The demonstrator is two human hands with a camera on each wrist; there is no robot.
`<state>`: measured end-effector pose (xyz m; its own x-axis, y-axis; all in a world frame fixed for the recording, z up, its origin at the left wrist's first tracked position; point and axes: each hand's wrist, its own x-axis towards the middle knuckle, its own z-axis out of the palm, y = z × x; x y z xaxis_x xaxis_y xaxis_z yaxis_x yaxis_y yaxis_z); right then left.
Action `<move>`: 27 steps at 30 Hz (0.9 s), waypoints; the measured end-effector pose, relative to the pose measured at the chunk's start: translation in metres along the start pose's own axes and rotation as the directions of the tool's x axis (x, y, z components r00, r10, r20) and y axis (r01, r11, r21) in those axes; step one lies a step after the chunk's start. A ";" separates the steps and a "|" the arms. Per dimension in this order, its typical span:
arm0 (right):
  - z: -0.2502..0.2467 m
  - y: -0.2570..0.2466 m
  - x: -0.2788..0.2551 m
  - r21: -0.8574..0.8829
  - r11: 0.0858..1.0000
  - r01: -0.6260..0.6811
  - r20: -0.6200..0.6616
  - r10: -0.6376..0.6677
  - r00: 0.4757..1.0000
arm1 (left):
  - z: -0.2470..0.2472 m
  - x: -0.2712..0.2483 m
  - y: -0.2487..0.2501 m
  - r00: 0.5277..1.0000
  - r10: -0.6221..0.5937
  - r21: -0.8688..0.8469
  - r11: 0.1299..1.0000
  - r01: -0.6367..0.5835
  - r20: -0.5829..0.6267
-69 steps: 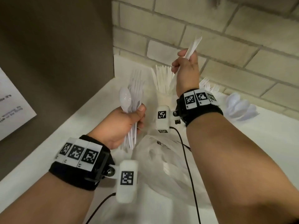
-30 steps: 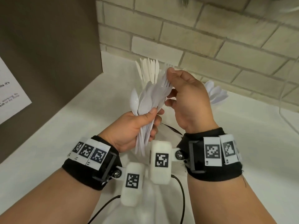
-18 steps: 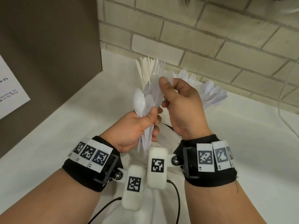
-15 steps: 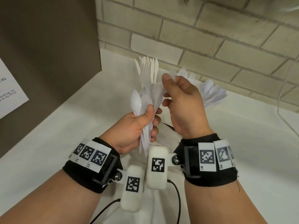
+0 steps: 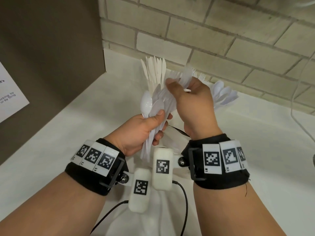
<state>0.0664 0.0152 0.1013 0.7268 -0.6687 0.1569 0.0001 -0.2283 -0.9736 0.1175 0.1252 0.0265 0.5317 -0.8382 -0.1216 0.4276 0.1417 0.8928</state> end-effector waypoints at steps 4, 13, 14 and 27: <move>-0.008 -0.010 0.003 0.313 0.949 0.031 -0.080 -0.006 0.997 | -0.003 -0.001 0.000 1.000 -0.010 -0.019 1.000 0.010 0.000; -0.037 -0.009 0.006 0.137 0.990 -0.045 0.002 0.045 0.999 | -0.012 -0.007 0.001 0.990 -0.012 -0.119 0.993 0.029 0.140; -0.037 -0.004 0.006 0.097 0.992 -0.079 0.034 0.076 0.997 | -0.012 -0.007 0.002 0.984 -0.012 -0.117 0.993 0.033 0.179; -0.030 0.021 -0.003 -0.088 0.995 0.050 0.310 -0.020 0.950 | -0.010 -0.004 0.002 0.933 -0.032 -0.147 0.985 0.090 0.359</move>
<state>0.0441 -0.0088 0.0857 0.9038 -0.4114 0.1175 -0.0239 -0.3227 -0.9462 0.1234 0.1345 0.0248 0.2197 -0.9755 0.0144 0.5763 0.1416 0.8049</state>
